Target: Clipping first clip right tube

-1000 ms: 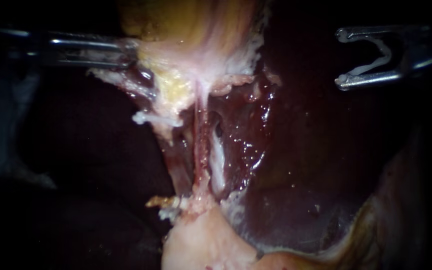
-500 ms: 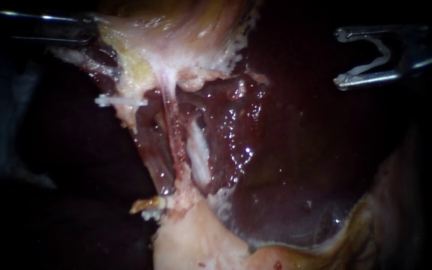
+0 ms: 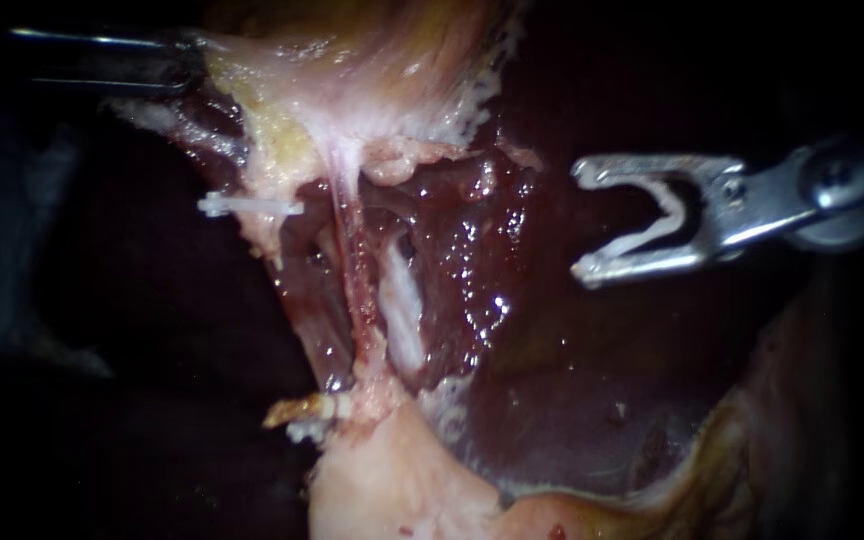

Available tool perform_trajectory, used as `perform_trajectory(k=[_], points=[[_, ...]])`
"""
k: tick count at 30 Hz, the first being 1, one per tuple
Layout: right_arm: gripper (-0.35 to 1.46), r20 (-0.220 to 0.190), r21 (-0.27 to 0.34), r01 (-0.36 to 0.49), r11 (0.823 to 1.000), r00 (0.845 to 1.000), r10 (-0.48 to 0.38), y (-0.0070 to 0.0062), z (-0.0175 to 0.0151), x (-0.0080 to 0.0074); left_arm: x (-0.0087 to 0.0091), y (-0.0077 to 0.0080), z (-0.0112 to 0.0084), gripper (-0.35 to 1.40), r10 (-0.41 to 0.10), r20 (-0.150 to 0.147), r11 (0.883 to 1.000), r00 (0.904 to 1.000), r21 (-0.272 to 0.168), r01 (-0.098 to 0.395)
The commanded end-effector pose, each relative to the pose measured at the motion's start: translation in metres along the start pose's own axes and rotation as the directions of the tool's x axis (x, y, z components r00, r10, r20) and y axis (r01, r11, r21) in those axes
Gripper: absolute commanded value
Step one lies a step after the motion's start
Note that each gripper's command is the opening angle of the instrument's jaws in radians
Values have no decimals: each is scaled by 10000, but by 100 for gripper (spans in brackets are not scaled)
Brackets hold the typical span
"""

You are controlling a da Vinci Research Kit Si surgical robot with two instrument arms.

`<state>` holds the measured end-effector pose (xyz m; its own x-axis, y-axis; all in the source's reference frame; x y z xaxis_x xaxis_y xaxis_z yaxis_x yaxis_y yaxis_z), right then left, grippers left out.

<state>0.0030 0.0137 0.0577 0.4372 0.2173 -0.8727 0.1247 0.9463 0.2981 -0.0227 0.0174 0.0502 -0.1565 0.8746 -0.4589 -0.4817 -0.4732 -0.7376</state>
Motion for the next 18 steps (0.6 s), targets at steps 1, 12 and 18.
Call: perform_trajectory(k=[1,12,18], points=[[50,-43,79,-98,9999,9999,99,-2,7,-2,0,0,0,-35,2,2,10000,10000,-1,-2],[49,-98,684,-1795,9814,9835,1806,-20,90,-23,-1,2,0,-35,-3,-3,10000,10000,13,3],[49,-53,1000,-2522,9625,9672,2540,-22,131,-32,-1,3,0,-35,-5,8,10000,10000,-11,5]])
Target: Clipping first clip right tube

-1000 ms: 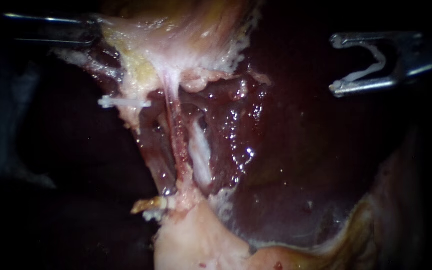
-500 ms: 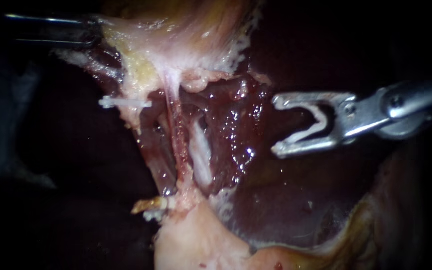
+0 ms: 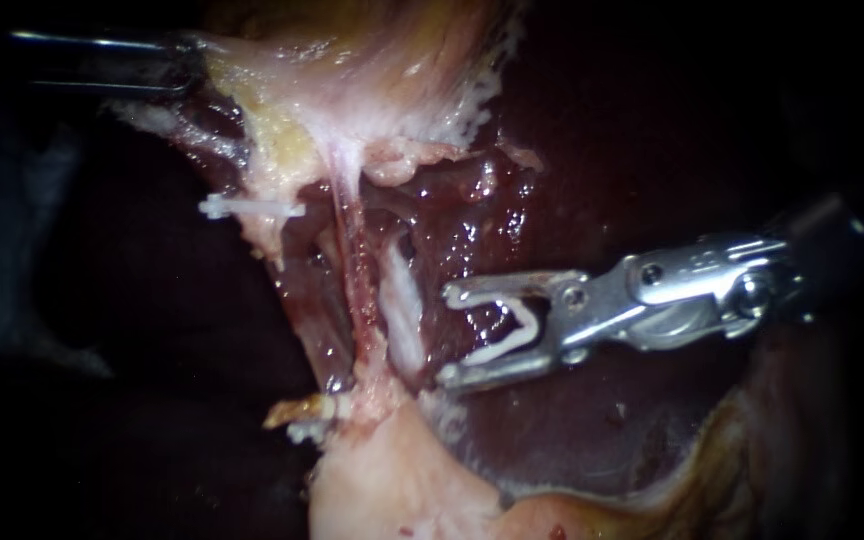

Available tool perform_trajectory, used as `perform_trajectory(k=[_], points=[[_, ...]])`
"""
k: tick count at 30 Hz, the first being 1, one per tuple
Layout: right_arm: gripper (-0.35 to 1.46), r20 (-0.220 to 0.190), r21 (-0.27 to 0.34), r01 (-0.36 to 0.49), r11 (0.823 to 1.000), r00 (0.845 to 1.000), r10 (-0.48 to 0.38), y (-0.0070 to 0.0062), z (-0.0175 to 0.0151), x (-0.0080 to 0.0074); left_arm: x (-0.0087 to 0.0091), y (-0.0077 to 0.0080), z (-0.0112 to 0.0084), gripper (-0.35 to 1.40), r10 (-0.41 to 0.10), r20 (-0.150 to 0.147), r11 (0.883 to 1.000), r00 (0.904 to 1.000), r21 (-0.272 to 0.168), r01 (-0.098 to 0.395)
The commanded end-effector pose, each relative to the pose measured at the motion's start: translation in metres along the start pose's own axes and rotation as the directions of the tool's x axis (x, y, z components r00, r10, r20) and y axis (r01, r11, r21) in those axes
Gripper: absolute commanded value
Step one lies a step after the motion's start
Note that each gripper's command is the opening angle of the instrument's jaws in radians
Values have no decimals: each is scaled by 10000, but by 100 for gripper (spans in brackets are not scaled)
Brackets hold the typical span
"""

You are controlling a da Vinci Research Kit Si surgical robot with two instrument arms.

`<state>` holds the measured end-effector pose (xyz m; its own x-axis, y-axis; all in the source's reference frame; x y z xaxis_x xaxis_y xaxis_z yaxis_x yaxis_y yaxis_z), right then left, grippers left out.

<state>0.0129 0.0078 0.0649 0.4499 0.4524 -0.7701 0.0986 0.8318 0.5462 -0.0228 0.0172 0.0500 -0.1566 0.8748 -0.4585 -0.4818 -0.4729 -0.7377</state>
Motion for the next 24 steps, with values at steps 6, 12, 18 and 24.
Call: perform_trajectory(k=[6,12,18,24], points=[[49,-373,276,-575,9980,9976,585,10,30,0,0,1,0,-35,-3,4,10000,10000,-9,3],[49,-732,544,-909,9944,9928,948,18,55,5,0,1,0,-35,-2,2,10000,10000,-6,2],[49,-1106,815,-1120,9904,9865,1207,20,72,7,0,1,0,-35,-3,0,10000,10000,0,3],[49,-1353,973,-1232,9876,9815,1358,20,78,7,0,2,1,-35,-5,-2,10000,10000,3,5]])
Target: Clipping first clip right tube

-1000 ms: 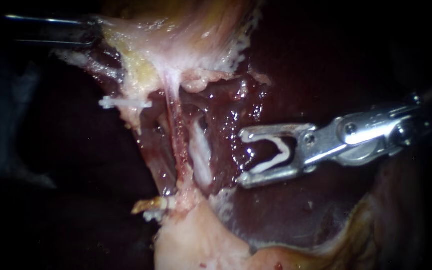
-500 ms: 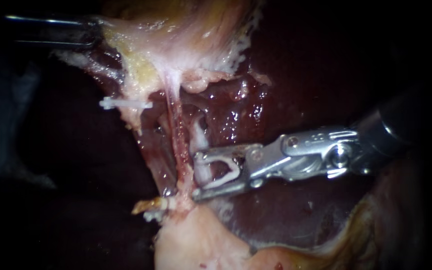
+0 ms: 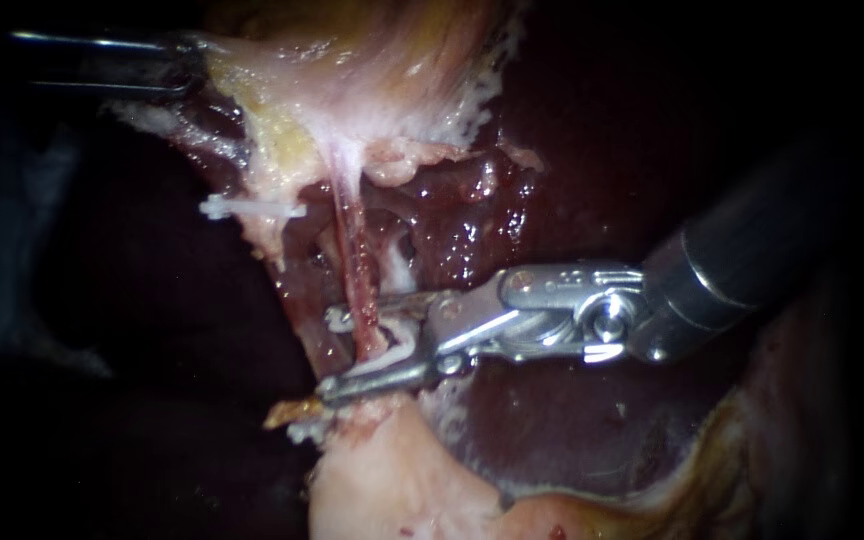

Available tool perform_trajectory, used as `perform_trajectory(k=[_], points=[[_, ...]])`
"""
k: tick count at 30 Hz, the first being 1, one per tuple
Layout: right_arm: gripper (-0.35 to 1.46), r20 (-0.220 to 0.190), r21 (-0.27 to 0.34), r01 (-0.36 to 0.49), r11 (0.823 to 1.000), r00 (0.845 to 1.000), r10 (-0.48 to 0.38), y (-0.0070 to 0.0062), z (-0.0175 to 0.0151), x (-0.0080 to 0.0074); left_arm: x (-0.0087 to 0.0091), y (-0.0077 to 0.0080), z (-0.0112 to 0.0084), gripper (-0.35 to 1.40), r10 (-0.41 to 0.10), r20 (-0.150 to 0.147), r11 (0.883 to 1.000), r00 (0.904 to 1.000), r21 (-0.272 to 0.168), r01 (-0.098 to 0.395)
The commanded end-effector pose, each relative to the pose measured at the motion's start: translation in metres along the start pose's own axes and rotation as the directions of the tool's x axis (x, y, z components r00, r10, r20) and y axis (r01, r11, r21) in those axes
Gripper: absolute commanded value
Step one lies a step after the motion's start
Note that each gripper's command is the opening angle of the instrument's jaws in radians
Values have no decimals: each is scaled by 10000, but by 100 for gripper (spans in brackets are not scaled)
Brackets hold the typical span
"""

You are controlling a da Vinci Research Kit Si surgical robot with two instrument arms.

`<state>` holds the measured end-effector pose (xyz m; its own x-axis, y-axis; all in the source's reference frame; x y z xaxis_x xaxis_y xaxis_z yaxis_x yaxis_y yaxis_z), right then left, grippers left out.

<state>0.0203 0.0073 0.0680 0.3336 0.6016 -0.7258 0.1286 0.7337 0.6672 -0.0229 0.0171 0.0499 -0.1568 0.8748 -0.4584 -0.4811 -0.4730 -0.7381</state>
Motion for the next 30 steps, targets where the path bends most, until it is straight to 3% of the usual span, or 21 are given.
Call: perform_trajectory(k=[1,7,17,21,30], points=[[49,-15,1,11,10000,10000,-11,0,0,0,0,0,1,-35,-5,-5,10000,10000,12,5],[49,-193,318,43,9995,9998,-36,-7,-2,0,-1,0,1,-35,-4,-5,10000,10000,13,4],[47,-480,1806,-75,9835,9987,164,-49,6,9,-1,0,1,-35,-1,5,10000,10000,-10,1],[45,-489,2163,21,9763,9988,86,-60,10,12,-1,0,1,-35,0,4,10000,10000,-10,0],[37,-614,1736,-10,9848,9980,118,-53,12,18,-1,0,2,-35,0,2,10000,10000,-6,0]])
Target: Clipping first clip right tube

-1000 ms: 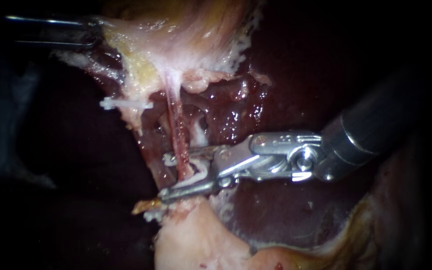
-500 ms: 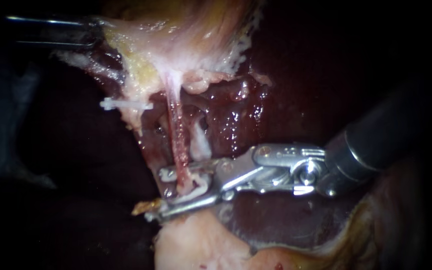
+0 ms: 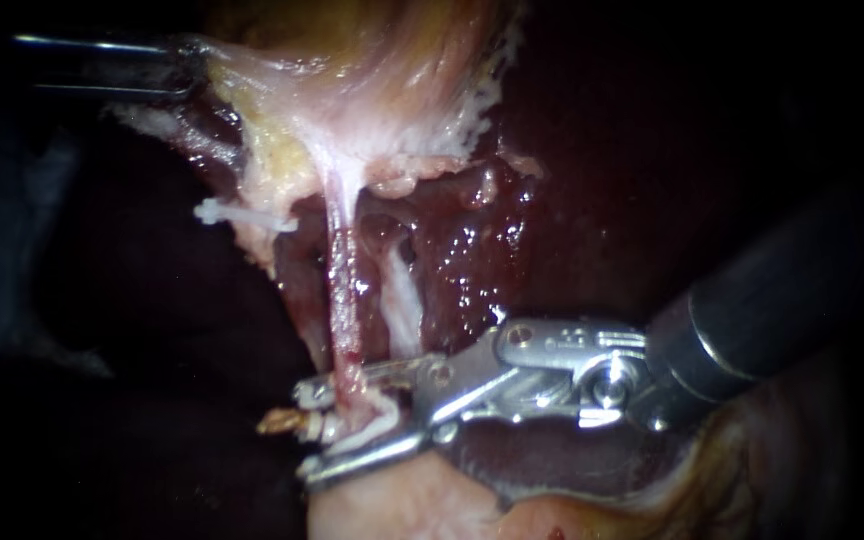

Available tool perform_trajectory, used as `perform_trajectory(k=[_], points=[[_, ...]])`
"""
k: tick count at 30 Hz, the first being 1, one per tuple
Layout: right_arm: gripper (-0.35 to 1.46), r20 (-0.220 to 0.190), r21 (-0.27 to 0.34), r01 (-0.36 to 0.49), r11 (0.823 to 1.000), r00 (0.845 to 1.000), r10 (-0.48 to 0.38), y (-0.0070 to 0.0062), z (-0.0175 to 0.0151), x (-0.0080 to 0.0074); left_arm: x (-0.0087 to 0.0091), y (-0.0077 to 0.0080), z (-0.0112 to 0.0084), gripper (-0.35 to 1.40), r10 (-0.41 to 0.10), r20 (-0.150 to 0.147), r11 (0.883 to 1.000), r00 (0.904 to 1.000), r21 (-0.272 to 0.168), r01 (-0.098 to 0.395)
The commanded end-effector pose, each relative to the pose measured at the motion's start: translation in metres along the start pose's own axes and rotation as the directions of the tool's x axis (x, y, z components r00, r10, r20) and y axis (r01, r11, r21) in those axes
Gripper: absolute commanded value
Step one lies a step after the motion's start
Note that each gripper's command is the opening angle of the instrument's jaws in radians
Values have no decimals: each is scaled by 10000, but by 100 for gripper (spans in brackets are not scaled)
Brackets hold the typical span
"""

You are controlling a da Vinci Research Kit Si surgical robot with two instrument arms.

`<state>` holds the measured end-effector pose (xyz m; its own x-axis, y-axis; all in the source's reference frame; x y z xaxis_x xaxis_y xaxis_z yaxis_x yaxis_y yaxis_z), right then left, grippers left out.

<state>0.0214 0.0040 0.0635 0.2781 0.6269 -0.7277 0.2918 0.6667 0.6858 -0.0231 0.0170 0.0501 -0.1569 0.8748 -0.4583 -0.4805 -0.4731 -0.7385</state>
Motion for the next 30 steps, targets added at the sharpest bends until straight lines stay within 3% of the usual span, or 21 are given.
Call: perform_trajectory(k=[1,7,11,14,18,30], points=[[35,-25,-60,-18,10000,10000,18,1,-2,1,0,0,0,-35,0,1,10000,10000,2,0],[8,-57,-178,-21,9998,10000,20,3,-9,-1,0,0,0,-35,0,1,10000,10000,2,0],[-35,-55,-181,-13,9998,10000,12,1,-14,-3,0,0,0,-35,0,0,10000,10000,2,0],[-35,-92,-197,-187,9996,9998,185,1,-18,-5,0,0,0,-35,0,0,10000,10000,2,0],[-35,147,-246,-173,9995,9997,177,1,-20,-8,0,0,0,-35,0,0,10000,10000,2,0],[-35,149,-255,-168,9995,9997,172,3,-21,-9,-1,0,0,-35,3,-2,10000,10000,6,-3]])
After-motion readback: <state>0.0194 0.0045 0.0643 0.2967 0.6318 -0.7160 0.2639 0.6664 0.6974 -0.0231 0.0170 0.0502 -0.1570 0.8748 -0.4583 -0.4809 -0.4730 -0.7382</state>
